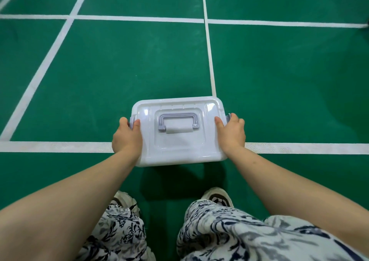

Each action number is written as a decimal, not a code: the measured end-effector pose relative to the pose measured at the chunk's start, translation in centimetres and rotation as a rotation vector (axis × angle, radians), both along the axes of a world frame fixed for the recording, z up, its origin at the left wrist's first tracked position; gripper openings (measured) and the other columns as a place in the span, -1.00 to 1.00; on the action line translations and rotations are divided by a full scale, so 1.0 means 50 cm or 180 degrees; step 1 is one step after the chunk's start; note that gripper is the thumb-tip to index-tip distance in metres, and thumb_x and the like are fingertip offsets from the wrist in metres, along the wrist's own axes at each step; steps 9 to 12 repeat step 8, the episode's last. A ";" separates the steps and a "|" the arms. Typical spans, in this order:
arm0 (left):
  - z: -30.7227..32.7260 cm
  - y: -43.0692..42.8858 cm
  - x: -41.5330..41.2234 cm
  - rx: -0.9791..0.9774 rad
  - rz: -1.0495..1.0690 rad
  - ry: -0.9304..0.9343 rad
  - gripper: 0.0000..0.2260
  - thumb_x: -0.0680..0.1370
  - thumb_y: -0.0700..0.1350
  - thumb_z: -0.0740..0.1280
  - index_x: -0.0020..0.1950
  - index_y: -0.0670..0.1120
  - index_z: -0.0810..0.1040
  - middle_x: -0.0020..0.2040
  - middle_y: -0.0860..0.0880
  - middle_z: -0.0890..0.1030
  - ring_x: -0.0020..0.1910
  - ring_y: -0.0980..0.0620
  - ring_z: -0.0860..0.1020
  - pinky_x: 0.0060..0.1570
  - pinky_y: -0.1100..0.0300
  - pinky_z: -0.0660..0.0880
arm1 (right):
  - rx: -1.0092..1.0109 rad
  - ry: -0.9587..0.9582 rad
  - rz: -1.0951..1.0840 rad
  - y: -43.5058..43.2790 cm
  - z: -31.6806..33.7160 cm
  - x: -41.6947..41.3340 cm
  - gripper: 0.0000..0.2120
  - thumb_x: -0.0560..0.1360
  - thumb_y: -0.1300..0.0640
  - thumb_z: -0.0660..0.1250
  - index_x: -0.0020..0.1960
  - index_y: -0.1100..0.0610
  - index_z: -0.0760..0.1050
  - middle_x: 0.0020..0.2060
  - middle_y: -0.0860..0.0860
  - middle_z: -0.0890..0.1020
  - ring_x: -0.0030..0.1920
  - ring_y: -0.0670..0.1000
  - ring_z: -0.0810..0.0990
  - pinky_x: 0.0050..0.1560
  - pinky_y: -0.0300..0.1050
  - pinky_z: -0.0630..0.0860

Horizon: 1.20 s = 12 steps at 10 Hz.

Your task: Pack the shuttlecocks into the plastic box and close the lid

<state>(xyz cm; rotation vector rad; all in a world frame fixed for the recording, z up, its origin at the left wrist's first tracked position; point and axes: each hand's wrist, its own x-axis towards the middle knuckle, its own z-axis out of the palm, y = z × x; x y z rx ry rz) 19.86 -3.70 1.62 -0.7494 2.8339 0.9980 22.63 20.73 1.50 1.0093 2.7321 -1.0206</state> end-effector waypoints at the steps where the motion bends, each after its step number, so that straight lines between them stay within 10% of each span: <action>1: -0.001 0.002 -0.010 0.0103 0.0102 -0.0002 -0.71 0.57 0.09 0.13 -0.07 -0.16 0.31 -0.17 -0.13 0.47 -0.19 -0.16 0.43 -0.19 0.07 0.33 | 0.0002 0.0102 0.0020 0.005 -0.002 -0.007 -0.50 0.56 -0.11 0.17 0.33 0.23 0.37 0.20 0.20 0.43 0.16 0.23 0.48 0.20 0.04 0.41; 5: 0.003 0.007 -0.015 0.0181 0.0250 -0.0117 -0.66 0.56 0.11 0.15 0.09 -0.16 0.35 -0.07 -0.13 0.49 -0.16 -0.13 0.42 -0.13 0.06 0.35 | 0.0383 0.0169 0.0210 0.004 0.004 -0.014 -0.66 0.58 -0.01 0.17 -0.07 0.29 0.48 -0.02 0.20 0.48 -0.02 0.22 0.48 0.00 -0.01 0.40; 8: 0.037 0.022 -0.012 -0.0222 -0.0339 0.0058 -0.74 0.54 -0.17 0.12 0.20 -0.20 0.36 0.14 -0.23 0.51 0.06 -0.23 0.45 -0.06 -0.01 0.36 | 0.0461 -0.0288 0.0555 0.009 0.053 -0.017 -0.59 0.59 0.03 0.11 0.37 0.19 0.29 0.26 0.18 0.45 0.20 0.21 0.48 0.12 0.04 0.42; 12: 0.037 0.022 -0.012 -0.0222 -0.0339 0.0058 -0.74 0.54 -0.17 0.12 0.20 -0.20 0.36 0.14 -0.23 0.51 0.06 -0.23 0.45 -0.06 -0.01 0.36 | 0.0461 -0.0288 0.0555 0.009 0.053 -0.017 -0.59 0.59 0.03 0.11 0.37 0.19 0.29 0.26 0.18 0.45 0.20 0.21 0.48 0.12 0.04 0.42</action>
